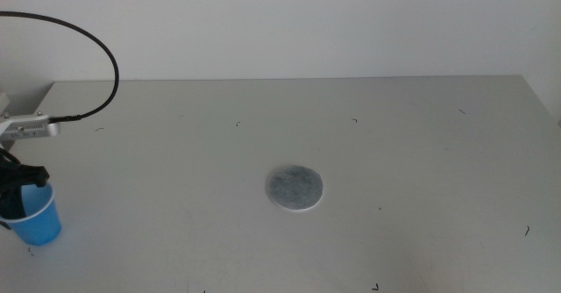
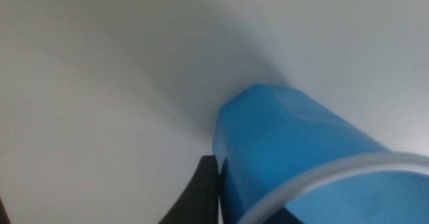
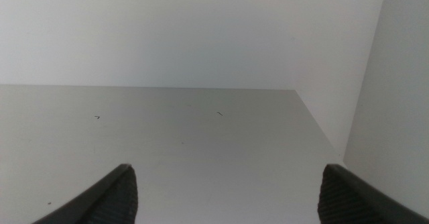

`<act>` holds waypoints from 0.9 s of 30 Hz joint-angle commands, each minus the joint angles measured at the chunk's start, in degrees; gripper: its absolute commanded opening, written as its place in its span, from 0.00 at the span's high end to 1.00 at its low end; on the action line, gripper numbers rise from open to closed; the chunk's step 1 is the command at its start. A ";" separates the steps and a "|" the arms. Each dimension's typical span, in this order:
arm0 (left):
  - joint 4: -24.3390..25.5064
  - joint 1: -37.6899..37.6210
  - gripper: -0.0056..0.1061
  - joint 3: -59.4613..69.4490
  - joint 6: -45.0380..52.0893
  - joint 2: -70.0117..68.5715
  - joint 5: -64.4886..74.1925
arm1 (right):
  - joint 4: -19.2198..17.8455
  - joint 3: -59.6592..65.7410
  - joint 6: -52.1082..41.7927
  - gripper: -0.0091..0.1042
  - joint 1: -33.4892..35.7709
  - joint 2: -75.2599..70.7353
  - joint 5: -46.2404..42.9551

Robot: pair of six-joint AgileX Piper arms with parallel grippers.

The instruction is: Place an empty cup on a cup mat.

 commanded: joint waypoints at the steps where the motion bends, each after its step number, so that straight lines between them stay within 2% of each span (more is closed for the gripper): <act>1: -0.63 -0.19 0.95 -1.39 -1.42 -4.82 1.51 | -0.79 -0.48 -0.29 0.09 0.03 -1.49 -4.29; 8: -3.46 -0.19 0.95 -1.72 -2.17 -13.04 3.09 | -0.79 -0.48 -0.29 0.09 0.03 -1.49 -4.29; 14: -3.48 -2.06 0.95 -8.37 -6.65 -15.50 11.69 | -0.79 -0.48 -0.29 0.09 0.03 -1.49 -4.29; 27: -2.35 -20.35 0.95 -17.99 -14.65 -12.09 11.45 | -0.79 -0.48 -0.29 0.09 0.03 -1.49 -4.29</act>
